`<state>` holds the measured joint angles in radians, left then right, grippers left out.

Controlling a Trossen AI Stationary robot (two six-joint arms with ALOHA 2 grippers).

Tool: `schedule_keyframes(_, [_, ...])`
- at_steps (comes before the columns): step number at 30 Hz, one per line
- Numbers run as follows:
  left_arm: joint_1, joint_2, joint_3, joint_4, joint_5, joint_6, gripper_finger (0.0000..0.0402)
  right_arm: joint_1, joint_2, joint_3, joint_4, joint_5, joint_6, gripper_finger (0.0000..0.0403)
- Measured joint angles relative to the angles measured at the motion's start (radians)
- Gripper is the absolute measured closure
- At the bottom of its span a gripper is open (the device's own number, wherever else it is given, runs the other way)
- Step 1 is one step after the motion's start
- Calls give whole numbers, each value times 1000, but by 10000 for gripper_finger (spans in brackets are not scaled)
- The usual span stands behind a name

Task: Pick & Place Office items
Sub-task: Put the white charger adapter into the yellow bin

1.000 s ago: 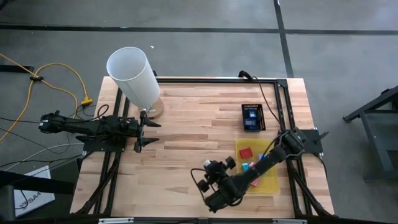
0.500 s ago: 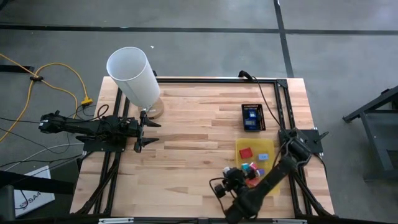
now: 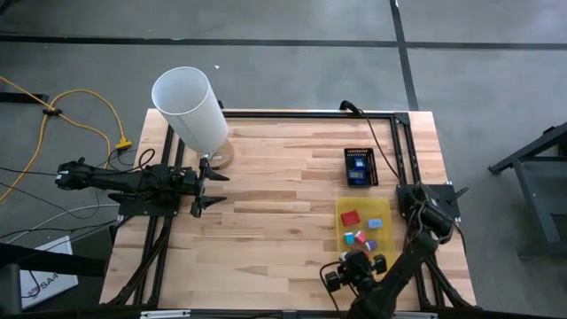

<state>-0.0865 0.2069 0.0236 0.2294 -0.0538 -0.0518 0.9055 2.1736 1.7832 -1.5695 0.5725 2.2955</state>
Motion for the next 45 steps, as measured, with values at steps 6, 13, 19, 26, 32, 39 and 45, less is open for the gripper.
schedule_keyframes(6, [0, 0, 0, 0, 0, 0, 109, 26, -1, 0, -1, -48, 64, 273])
schedule_keyframes(13, [0, 0, 0, 0, 0, 0, 109, 23, -1, 0, -1, -103, 65, 273])
schedule_keyframes(19, [0, 0, 0, 0, 0, 0, 109, -1, -1, -1, -1, -108, 60, 272])
schedule_keyframes(26, [0, 0, 0, 0, 0, 0, 109, -35, -3, -72, 2, -138, 59, 272])
schedule_keyframes(32, [0, 0, 0, 0, 0, 0, 109, -44, -3, -92, 38, -146, 57, 272])
schedule_keyframes(39, [0, 0, 0, 0, 0, 0, 109, -46, -3, -135, 108, -154, 53, 272])
schedule_keyframes(45, [0, 0, 0, 0, 0, 0, 109, -46, -3, -135, 109, -157, 54, 255])
